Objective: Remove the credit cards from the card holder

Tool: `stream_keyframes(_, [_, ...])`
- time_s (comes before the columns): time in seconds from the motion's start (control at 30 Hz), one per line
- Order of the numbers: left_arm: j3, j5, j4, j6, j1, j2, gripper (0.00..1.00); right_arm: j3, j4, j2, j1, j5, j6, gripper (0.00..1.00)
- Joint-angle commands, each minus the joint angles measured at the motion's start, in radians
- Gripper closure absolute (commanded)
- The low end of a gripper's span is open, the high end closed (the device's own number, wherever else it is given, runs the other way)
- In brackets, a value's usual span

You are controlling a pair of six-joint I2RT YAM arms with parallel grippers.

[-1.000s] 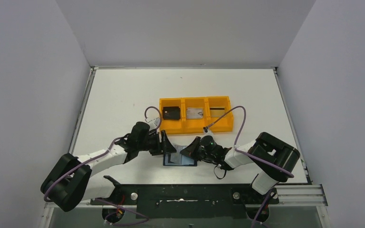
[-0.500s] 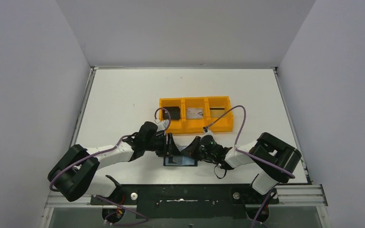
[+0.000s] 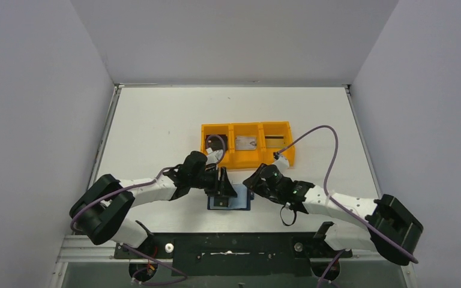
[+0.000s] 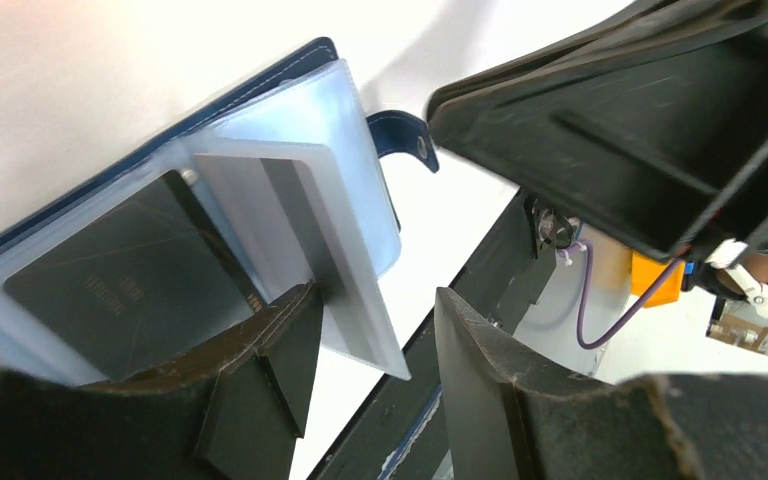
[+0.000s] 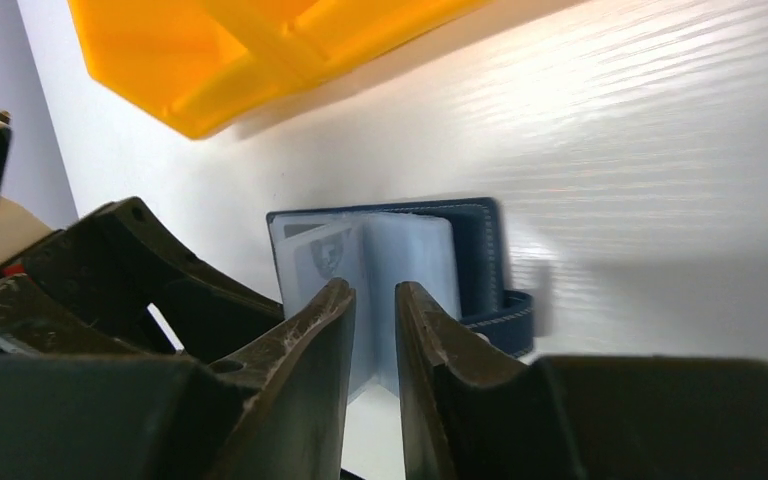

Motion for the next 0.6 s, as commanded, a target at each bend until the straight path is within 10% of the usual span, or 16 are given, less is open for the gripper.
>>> stream_keyframes(0.0, [0.077,0.041,0.097,0.005,-0.037,0.04,0.56,0.039,-0.291,-0.151,0.002,0.227,0.042,0.75])
stream_keyframes(0.57, [0.005,-0.223,-0.093,0.0,0.054,-0.228,0.5,-0.038,-0.282,-0.362,-0.006,0.259,0.158,0.42])
